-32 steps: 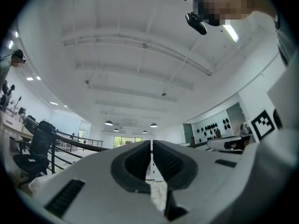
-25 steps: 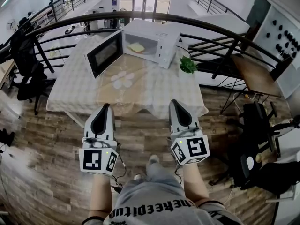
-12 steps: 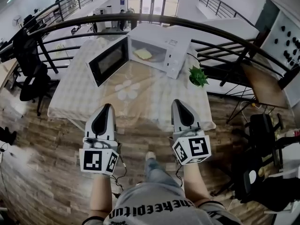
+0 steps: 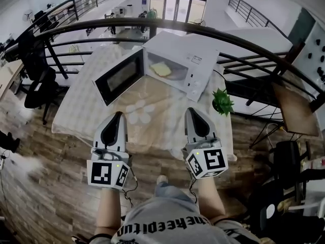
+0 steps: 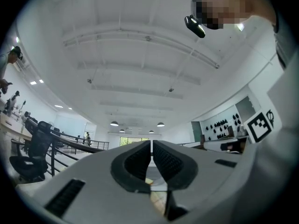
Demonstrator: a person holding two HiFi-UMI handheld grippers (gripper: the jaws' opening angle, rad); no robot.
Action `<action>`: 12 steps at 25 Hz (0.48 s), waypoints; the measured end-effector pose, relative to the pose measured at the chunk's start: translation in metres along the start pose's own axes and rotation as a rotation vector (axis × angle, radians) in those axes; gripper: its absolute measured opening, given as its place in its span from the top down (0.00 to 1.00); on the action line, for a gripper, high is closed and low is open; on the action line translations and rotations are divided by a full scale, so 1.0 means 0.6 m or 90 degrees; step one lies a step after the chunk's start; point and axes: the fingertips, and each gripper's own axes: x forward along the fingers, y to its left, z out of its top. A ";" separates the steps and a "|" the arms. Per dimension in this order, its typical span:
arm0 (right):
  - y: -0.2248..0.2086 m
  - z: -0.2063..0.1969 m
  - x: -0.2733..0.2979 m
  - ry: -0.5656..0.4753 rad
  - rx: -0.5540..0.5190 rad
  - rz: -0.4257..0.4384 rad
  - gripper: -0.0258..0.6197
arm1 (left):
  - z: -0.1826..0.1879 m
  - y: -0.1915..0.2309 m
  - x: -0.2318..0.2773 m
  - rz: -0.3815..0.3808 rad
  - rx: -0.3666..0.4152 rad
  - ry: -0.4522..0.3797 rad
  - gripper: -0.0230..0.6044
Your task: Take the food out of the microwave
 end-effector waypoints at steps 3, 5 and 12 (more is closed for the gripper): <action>-0.025 -0.002 0.035 -0.005 0.005 0.010 0.95 | -0.005 0.000 0.039 0.006 0.007 -0.002 0.94; -0.039 -0.001 0.055 -0.010 0.003 0.017 0.95 | -0.007 0.000 0.062 0.009 0.010 -0.007 0.94; -0.088 -0.004 0.102 -0.019 -0.003 0.031 0.95 | -0.016 -0.008 0.126 0.018 0.016 -0.023 0.94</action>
